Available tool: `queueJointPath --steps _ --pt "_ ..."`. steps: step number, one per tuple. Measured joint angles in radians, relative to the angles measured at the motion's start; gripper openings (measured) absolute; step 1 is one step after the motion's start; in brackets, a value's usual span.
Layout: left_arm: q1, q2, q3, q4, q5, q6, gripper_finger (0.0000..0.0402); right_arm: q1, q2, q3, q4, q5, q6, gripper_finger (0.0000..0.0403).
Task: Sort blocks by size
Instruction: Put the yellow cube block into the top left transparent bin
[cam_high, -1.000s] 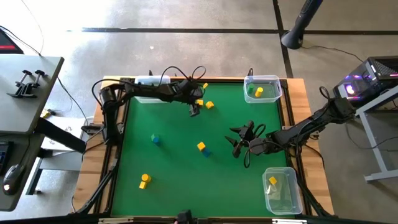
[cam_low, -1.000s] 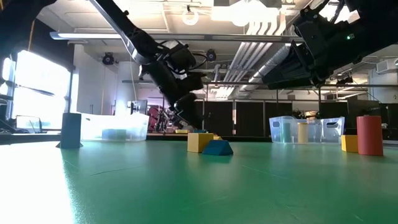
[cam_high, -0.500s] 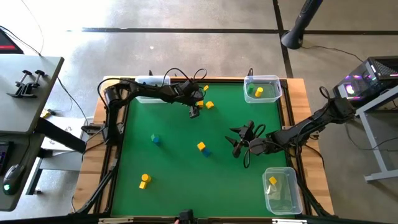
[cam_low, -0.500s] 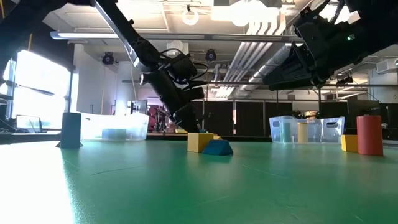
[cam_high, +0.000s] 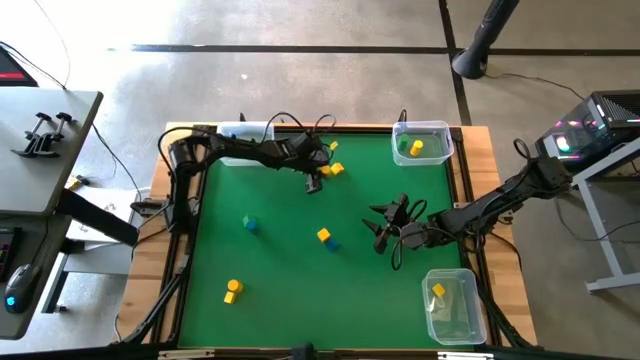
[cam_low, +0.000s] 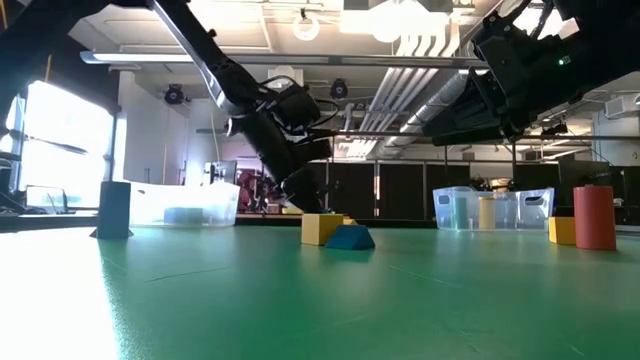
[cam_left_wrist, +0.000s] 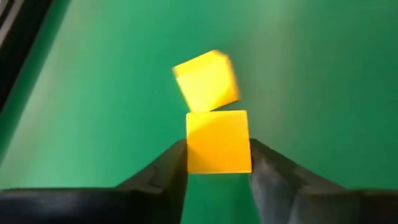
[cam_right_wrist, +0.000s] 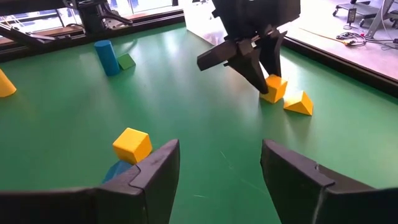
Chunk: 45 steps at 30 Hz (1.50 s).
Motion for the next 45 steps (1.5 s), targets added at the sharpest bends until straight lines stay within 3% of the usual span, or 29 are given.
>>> queueJointPath --steps 2,4,7,9,15,17,25,27,32,36,39,45 --pt "-0.016 0.000 0.014 -0.025 -0.017 0.014 0.0092 0.000 0.000 0.000 0.000 0.000 0.000 0.0215" --pt "-0.036 0.000 0.041 -0.075 -0.070 0.020 0.0087 0.000 0.000 0.000 0.000 0.000 0.001 0.0215" --pt "-0.079 -0.023 0.072 -0.138 -0.226 0.033 0.0087 0.000 0.000 0.000 0.000 -0.001 0.002 0.0215" --pt "-0.120 -0.054 0.075 -0.155 -0.387 0.067 0.0087 0.000 0.000 0.000 0.002 -0.002 0.002 0.0215" --pt "-0.254 -0.135 0.066 -0.243 -1.027 0.199 0.0087 0.000 0.000 0.000 0.008 -0.003 0.008 0.0215" --pt "-0.272 -0.169 0.038 -0.278 -1.133 0.224 0.0092 0.000 0.000 0.000 0.008 -0.005 0.010 0.0215" --pt "-0.146 -0.431 -0.176 -0.401 -1.074 -0.006 0.0094 0.000 0.000 0.000 -0.007 -0.010 0.035 0.0215" --pt "-0.091 -0.519 -0.241 -0.398 -1.020 -0.063 0.0094 0.000 0.000 0.000 -0.007 -0.010 0.029 0.0215" --pt "0.091 -0.698 -0.368 -0.378 -0.650 -0.238 0.0095 0.000 0.000 0.000 -0.005 0.000 0.026 0.0215" --pt "0.253 -0.738 -0.445 -0.366 -0.412 -0.338 0.0095 0.000 0.000 0.000 -0.002 0.001 0.026 0.0215" --pt "0.346 -0.731 -0.494 -0.351 -0.302 -0.349 0.0095 0.000 0.000 0.000 0.000 0.002 0.025 0.0215" --pt "0.424 -0.703 -0.544 -0.316 -0.198 -0.352 0.0095 0.000 0.000 0.000 -0.002 0.002 0.025 0.0215"
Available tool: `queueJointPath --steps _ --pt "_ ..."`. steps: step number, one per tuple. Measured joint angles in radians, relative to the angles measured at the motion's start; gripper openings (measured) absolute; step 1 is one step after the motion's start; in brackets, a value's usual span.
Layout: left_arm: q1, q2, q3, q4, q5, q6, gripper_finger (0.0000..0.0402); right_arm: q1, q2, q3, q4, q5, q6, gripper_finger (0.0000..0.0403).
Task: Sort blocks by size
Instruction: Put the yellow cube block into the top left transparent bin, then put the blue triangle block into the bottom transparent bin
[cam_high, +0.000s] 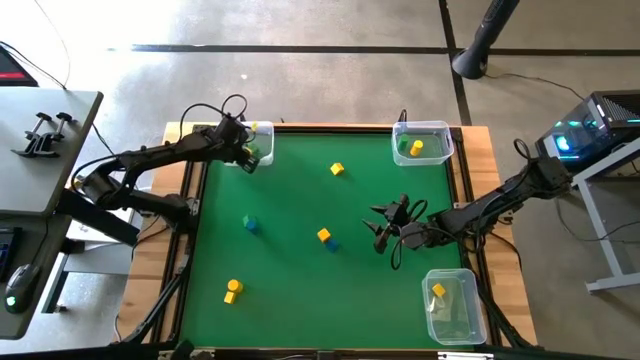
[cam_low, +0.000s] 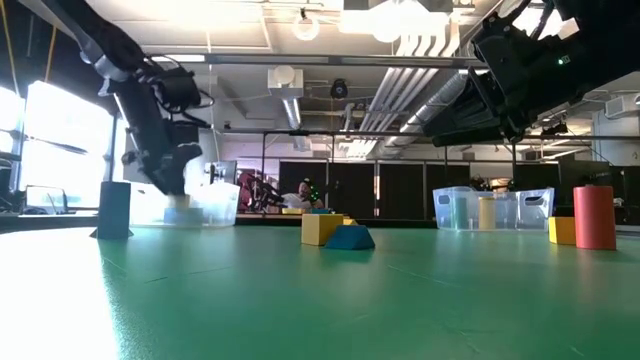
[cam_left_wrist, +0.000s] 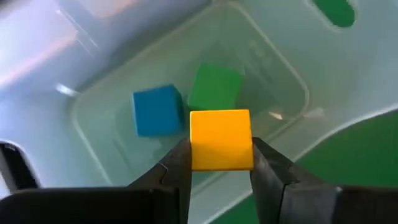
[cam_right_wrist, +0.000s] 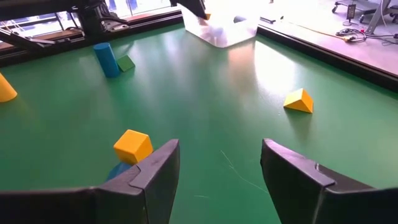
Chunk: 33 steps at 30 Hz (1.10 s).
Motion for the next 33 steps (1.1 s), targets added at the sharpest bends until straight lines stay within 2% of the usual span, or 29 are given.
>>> queueJointPath --steps 3,7,17,23,28,33 --pt "0.013 0.012 -0.009 0.011 0.044 0.007 0.0095 0.000 0.000 0.000 0.000 0.001 -0.001 0.0215" --pt "0.013 0.022 -0.016 0.035 0.039 0.022 0.0106 0.000 0.000 0.000 0.000 0.001 -0.001 0.0215" --pt "0.013 0.031 0.001 0.073 0.040 0.014 0.0206 0.000 0.000 0.000 -0.005 0.001 -0.001 0.0215" --pt "0.006 -0.006 0.085 0.024 0.095 -0.012 0.0223 0.000 0.000 0.000 -0.005 0.001 -0.001 0.0215" --pt "-0.056 -0.084 0.115 0.058 0.101 -0.022 0.0224 0.000 0.000 0.000 -0.005 0.002 -0.004 0.0215" --pt "-0.209 -0.160 0.117 0.117 0.101 -0.022 0.0225 0.000 0.012 0.000 -0.005 -0.008 -0.002 0.0215"
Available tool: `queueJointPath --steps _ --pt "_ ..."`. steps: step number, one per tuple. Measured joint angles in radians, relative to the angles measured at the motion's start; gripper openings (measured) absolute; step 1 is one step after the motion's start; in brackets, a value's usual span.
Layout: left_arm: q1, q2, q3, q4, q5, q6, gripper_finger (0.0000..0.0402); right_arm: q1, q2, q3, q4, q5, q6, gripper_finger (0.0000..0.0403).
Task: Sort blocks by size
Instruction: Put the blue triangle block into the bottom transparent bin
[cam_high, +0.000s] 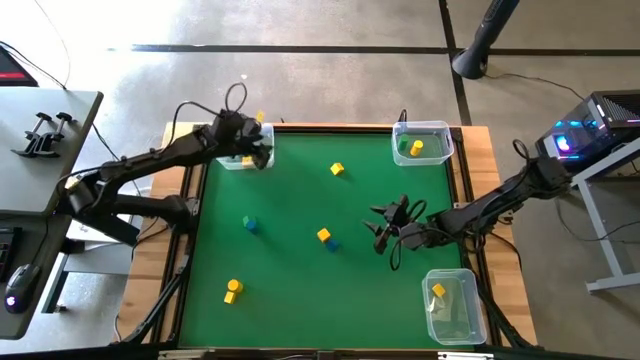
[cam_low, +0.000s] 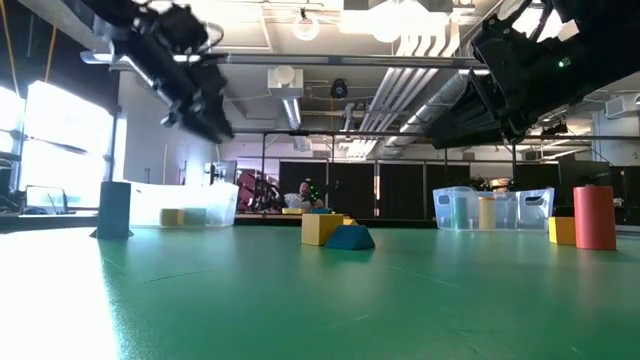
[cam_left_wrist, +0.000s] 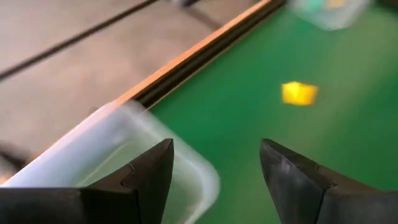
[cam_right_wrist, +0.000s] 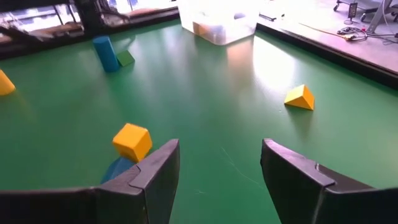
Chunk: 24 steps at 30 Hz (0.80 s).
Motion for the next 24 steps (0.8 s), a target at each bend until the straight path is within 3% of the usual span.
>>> queueJointPath --steps 7,14,19,24 --pt "-0.315 -0.001 0.000 0.189 -0.110 0.093 0.0225 -0.002 0.128 0.000 0.086 -0.038 -0.013 0.0215" --pt "-0.562 0.070 0.000 0.350 -0.248 0.085 0.0225 -0.046 0.294 0.001 0.384 -0.321 -0.183 0.0215" --pt "-0.706 0.152 0.000 0.407 -0.357 0.021 0.0225 -0.083 0.414 0.072 0.418 -0.511 -0.325 0.0215" --pt "-0.855 0.259 0.000 0.479 -0.579 -0.033 0.0225 -0.114 0.525 0.172 0.403 -0.543 -0.461 0.0215"
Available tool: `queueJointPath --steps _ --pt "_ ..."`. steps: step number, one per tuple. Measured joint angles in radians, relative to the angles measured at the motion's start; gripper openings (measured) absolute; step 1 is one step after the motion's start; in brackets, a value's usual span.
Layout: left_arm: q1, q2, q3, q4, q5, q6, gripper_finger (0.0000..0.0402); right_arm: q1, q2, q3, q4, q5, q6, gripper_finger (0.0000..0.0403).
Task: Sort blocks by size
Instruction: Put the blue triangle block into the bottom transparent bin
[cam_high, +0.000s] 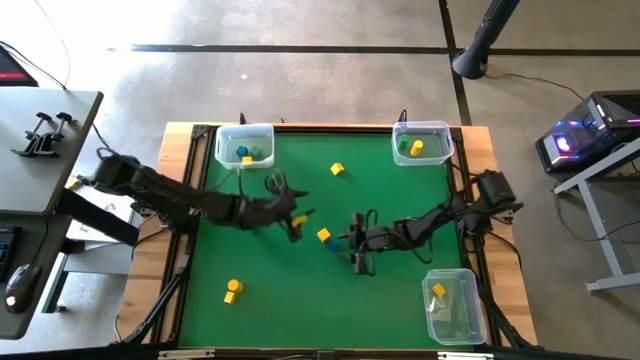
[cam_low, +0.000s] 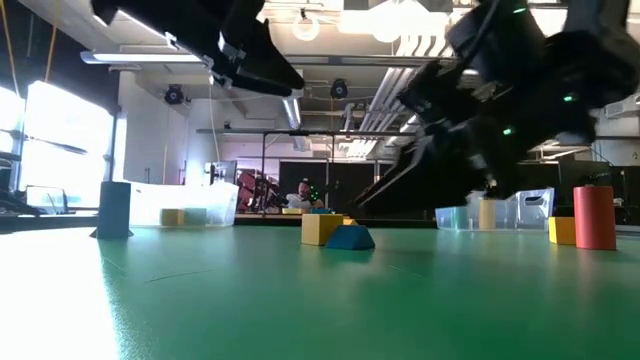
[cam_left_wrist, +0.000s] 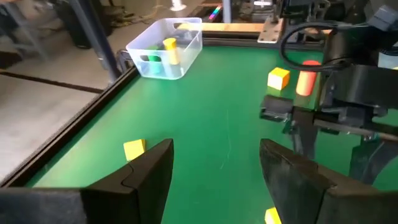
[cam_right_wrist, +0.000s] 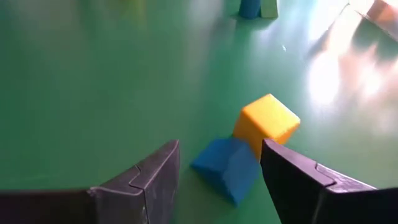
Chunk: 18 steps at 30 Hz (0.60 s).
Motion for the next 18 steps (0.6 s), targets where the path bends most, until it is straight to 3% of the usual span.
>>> queueJointPath --steps 4,8,14,18 --pt "-0.088 0.058 0.000 0.031 -0.142 -0.053 0.0225 -0.033 0.030 0.048 -0.048 -0.010 -0.015 0.0215" --pt "-0.135 0.102 0.000 0.056 -0.230 -0.097 0.0225 -0.066 0.031 0.067 -0.081 -0.083 -0.009 0.0215" --pt "-0.142 0.123 0.000 0.072 -0.265 -0.097 0.0225 -0.116 0.031 0.073 -0.109 -0.246 -0.019 0.0215" --pt "-0.135 0.122 0.000 0.083 -0.265 -0.093 0.0225 -0.130 0.031 0.073 -0.123 -0.274 -0.057 0.0215"
